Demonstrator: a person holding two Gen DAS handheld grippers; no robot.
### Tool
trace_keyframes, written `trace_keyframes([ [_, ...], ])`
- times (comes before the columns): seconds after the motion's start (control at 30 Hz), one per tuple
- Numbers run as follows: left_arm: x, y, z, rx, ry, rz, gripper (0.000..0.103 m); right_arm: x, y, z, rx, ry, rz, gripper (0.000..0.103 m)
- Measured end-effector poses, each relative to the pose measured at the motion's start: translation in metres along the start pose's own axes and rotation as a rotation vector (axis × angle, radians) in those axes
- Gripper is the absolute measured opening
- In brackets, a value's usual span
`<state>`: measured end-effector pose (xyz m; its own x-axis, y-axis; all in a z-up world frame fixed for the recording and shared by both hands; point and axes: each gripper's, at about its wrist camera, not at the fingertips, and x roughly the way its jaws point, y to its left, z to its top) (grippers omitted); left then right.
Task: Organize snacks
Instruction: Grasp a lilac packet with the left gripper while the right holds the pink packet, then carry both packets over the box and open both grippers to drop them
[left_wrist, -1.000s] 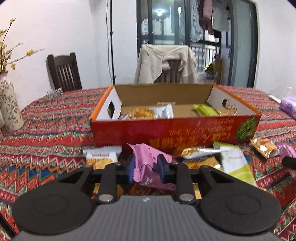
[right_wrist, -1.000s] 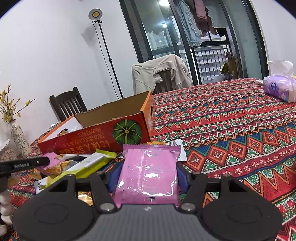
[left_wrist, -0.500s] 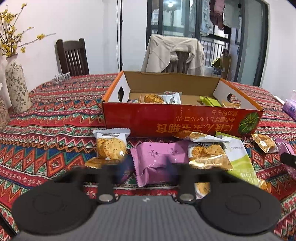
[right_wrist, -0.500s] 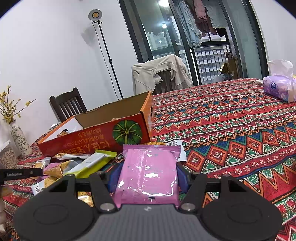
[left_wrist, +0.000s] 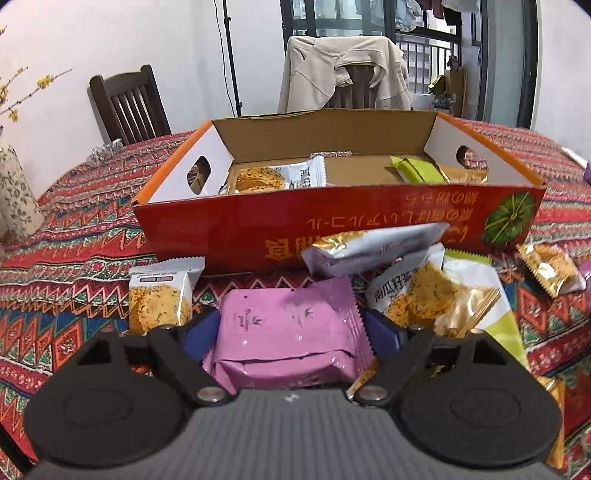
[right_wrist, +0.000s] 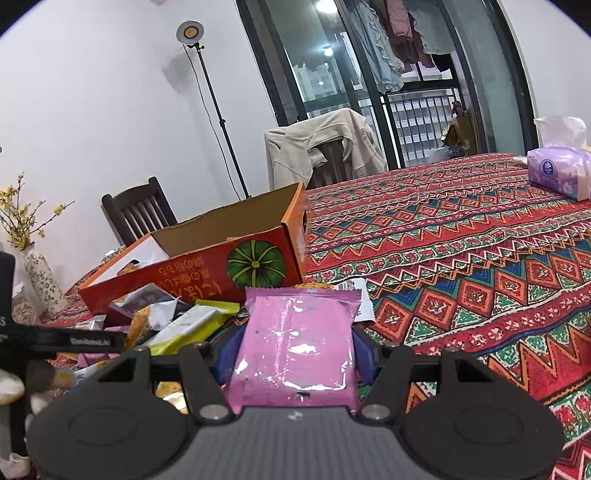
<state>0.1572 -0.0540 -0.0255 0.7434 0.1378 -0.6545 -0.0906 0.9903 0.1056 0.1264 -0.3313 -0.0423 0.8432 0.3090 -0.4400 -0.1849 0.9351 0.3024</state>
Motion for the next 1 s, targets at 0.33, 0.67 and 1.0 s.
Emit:
trace_keyframes([
  [0.33, -0.018, 0.017, -0.012, -0.054, -0.052, -0.045, 0.065, 0.001, 0.001, 0.001, -0.002, 0.002, -0.005, 0.061],
  [0.67, -0.047, 0.028, -0.015, -0.055, -0.126, -0.057, 0.064, 0.000, 0.006, -0.001, -0.026, -0.009, -0.023, 0.061],
  [1.0, -0.072, 0.041, -0.006, -0.072, -0.211, -0.065, 0.064, -0.014, 0.023, 0.009, -0.099, -0.055, -0.031, 0.061],
])
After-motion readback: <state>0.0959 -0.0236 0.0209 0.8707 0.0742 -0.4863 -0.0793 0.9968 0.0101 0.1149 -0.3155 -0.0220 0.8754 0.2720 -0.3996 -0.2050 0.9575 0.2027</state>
